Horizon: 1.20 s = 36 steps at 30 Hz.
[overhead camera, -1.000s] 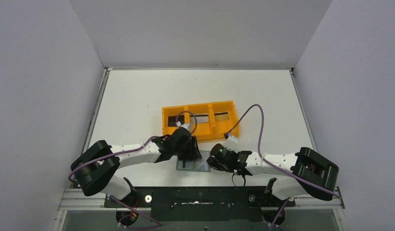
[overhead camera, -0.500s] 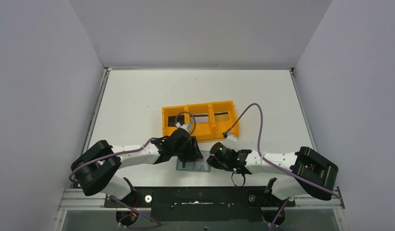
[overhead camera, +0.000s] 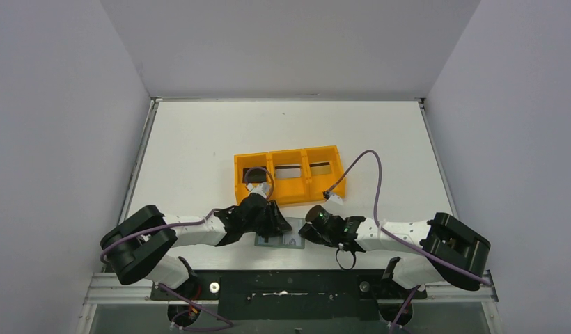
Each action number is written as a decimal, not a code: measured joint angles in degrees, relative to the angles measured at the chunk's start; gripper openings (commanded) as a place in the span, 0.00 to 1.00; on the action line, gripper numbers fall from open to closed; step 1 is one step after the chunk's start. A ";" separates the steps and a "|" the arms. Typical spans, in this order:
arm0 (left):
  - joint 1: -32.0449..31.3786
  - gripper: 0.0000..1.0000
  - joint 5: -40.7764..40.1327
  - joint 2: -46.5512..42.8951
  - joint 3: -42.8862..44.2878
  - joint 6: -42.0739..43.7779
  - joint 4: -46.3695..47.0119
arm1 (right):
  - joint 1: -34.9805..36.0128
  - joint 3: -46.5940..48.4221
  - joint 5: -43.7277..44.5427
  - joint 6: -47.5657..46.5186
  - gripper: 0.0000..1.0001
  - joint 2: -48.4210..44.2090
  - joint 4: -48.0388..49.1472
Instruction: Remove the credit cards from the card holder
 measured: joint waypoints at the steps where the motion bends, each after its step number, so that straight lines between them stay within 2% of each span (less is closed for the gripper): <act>1: 0.00 0.26 -0.11 0.00 -0.07 0.00 -0.11 | -0.04 -0.22 -0.11 -0.09 0.08 0.00 0.31; 9: 0.52 0.00 0.02 -0.09 -3.17 -1.07 3.61 | -0.11 -1.14 -0.46 -0.37 0.07 0.50 3.67; 22: 2.43 0.00 1.92 -5.25 -6.12 -1.42 1.77 | -0.28 -0.33 -0.87 -0.07 0.09 0.98 4.55; 31: 2.99 0.00 3.48 -6.47 -5.57 0.35 -1.49 | 0.42 2.45 0.02 -6.36 0.12 -2.99 -4.02; 36: 2.99 0.00 3.61 -6.82 -5.40 0.59 -2.29 | 0.87 5.09 -0.90 -9.70 0.14 -2.86 -2.62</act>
